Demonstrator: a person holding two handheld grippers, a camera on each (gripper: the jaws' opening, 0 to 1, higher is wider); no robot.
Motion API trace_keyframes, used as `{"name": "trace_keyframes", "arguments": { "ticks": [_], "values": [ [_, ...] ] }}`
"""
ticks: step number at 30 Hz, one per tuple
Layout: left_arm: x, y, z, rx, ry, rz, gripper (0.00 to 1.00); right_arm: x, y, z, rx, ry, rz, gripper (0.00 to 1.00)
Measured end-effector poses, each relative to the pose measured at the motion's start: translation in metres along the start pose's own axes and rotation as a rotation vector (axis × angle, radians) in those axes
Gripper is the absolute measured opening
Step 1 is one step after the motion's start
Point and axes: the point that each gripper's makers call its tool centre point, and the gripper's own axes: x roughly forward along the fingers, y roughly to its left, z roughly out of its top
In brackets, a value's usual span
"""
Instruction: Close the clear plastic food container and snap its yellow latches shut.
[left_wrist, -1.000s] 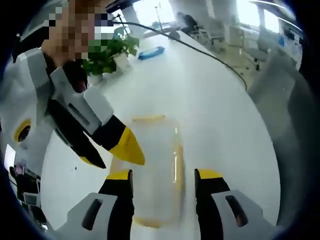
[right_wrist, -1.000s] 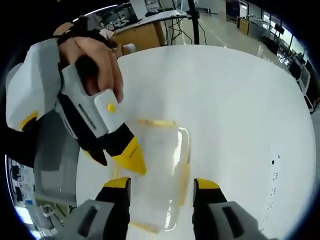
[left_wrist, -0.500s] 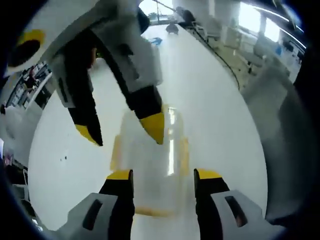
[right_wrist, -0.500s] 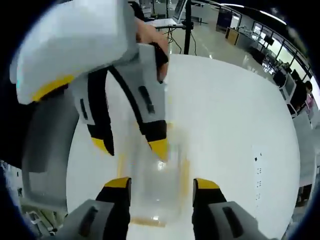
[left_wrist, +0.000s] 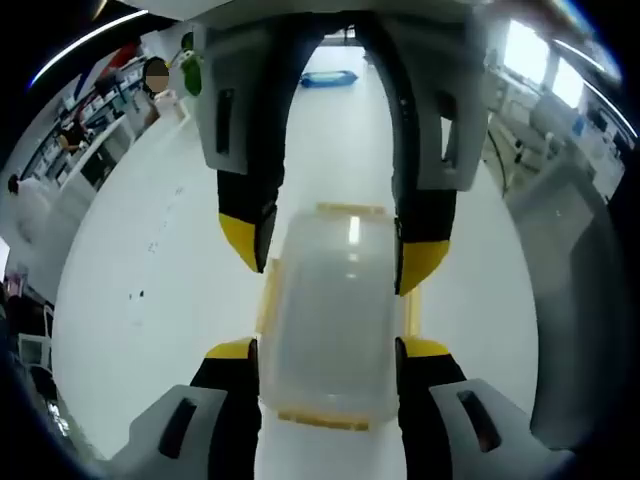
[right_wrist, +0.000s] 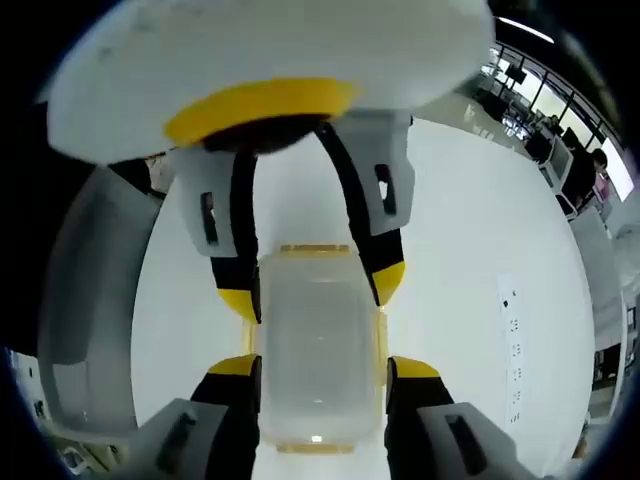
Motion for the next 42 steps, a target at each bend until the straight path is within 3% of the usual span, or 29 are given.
{"name": "trace_keyframes", "arguments": {
  "ticks": [1,4,11,13,16,17,18,20,26,29,32,37,40,41,42],
  "values": [
    [0.000,0.001,0.000,-0.018,-0.008,0.011,0.52,0.000,-0.002,0.000,0.005,0.001,-0.013,0.48],
    [0.002,0.007,-0.009,-0.145,-0.008,0.068,0.52,-0.001,-0.010,-0.006,0.156,-0.002,-0.104,0.48],
    [-0.007,0.017,-0.016,-0.427,-0.012,0.226,0.54,0.000,-0.002,-0.017,0.451,-0.019,-0.213,0.48],
    [-0.012,0.019,-0.010,-0.523,-0.056,0.265,0.54,-0.004,-0.007,-0.020,0.606,-0.059,-0.271,0.49],
    [-0.021,0.026,-0.011,-0.606,-0.071,0.352,0.53,-0.018,-0.017,-0.020,0.837,-0.187,-0.343,0.49],
    [-0.027,0.033,-0.013,-0.676,-0.093,0.411,0.52,-0.021,-0.018,-0.022,0.873,-0.206,-0.358,0.49],
    [-0.030,0.035,-0.014,-0.713,-0.105,0.431,0.52,-0.024,-0.019,-0.026,0.912,-0.206,-0.400,0.49],
    [-0.029,0.030,-0.012,-0.770,-0.120,0.410,0.56,-0.024,-0.017,-0.027,0.901,-0.192,-0.421,0.49],
    [-0.027,0.024,-0.010,-0.751,-0.122,0.380,0.54,-0.023,-0.017,-0.025,0.915,-0.208,-0.426,0.49],
    [-0.030,0.027,-0.009,-0.810,-0.192,0.376,0.56,-0.025,-0.017,-0.025,0.924,-0.231,-0.426,0.47],
    [-0.029,0.026,-0.014,-0.888,-0.256,0.347,0.58,-0.029,-0.018,-0.021,0.964,-0.312,-0.438,0.42],
    [-0.037,0.029,-0.027,-1.035,-0.395,0.342,0.58,-0.024,-0.014,-0.020,1.043,-0.441,-0.427,0.51],
    [-0.039,0.033,-0.036,-1.128,-0.491,0.354,0.60,-0.027,-0.015,-0.024,1.082,-0.540,-0.455,0.50],
    [-0.037,0.029,-0.040,-1.162,-0.480,0.338,0.60,-0.032,-0.018,-0.023,1.109,-0.615,-0.476,0.49],
    [-0.035,0.026,-0.044,-1.190,-0.480,0.324,0.60,-0.028,-0.014,-0.025,1.159,-0.626,-0.448,0.49]
  ]
}}
